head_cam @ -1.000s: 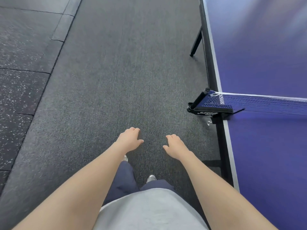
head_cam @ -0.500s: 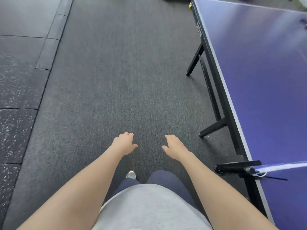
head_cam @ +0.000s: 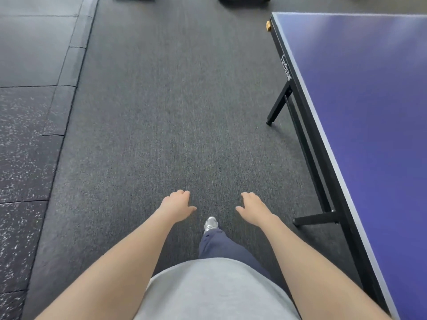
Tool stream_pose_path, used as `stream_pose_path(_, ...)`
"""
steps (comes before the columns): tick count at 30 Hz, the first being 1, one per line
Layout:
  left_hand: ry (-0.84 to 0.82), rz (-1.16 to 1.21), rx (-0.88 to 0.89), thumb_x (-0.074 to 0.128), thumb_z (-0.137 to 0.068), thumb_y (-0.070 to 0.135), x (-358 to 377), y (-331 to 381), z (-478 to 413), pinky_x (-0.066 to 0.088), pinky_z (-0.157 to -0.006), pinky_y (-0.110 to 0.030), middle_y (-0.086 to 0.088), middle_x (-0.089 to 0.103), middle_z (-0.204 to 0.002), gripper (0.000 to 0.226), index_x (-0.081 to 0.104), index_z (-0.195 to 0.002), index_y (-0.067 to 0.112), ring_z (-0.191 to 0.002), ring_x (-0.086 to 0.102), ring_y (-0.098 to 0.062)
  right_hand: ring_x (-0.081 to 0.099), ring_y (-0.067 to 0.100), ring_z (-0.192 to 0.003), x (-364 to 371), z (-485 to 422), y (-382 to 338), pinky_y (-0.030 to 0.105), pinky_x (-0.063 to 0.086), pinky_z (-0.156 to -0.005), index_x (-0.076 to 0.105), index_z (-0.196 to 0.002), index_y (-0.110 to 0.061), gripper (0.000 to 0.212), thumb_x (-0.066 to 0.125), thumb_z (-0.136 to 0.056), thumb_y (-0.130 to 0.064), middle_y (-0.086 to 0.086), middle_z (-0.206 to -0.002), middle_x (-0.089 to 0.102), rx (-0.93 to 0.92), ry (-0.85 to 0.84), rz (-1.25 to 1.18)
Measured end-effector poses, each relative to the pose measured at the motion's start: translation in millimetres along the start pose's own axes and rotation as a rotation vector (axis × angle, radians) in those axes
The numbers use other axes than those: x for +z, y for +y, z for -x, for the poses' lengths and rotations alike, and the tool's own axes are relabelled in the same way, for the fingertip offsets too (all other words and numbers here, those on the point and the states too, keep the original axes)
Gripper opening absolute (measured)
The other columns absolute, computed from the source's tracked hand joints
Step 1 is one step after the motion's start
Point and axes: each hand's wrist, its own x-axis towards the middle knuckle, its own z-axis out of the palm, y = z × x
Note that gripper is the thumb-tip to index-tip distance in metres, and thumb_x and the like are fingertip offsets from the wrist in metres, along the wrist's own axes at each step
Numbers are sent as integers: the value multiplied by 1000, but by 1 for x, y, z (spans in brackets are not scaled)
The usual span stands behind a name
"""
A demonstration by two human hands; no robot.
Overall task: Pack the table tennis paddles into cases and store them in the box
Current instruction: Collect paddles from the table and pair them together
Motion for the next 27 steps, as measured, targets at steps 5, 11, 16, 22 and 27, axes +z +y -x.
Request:
stream_pose_path(5,28,-5,26,48,-97,44,-84,13,-70,41,-100,-43,-10,43,-142,57,37,-141,11,-128,44,-29,33,31,-134,-76,-72,-10,42,34,-108,25,-146,-7,55,44,-99,-29,15,-146,33,-5,-9,-6)
stream_pose_path(11,48,8,36,48,-97,43,-170,8,-145,41,-102,-43,-11,43,-142,56,37,-141,9,-129,43,-29,33,30,-134,-153,-152,-28,43,34,-108,26,-145,-8,54,44,-99,-30,15,-146,33,10,-9,-28)
stream_pose_path(16,38,3,57,48,-97,42,-251,-10,-238,41,-103,-44,-11,42,-143,56,37,-141,9,-130,42,-30,34,30,-133,-221,-241,-60,43,35,-108,27,-146,-8,55,44,-99,-30,14,-145,34,31,13,-41)
stream_pose_path(22,21,-32,88,47,-97,44,-358,-37,-331,42,-102,-42,-10,45,-140,55,38,-140,11,-126,45,-29,32,29,-135,-314,-329,-111,42,34,-109,24,-147,-9,56,44,-99,-30,14,-147,33,53,14,-31)
stream_pose_path(27,30,-67,95,46,-97,45,-444,-43,-398,42,-101,-42,-10,45,-140,57,36,-142,10,-127,45,-29,30,29,-138,-389,-394,-142,42,31,-110,23,-148,-9,56,44,-100,-29,13,-149,31,28,65,-79)
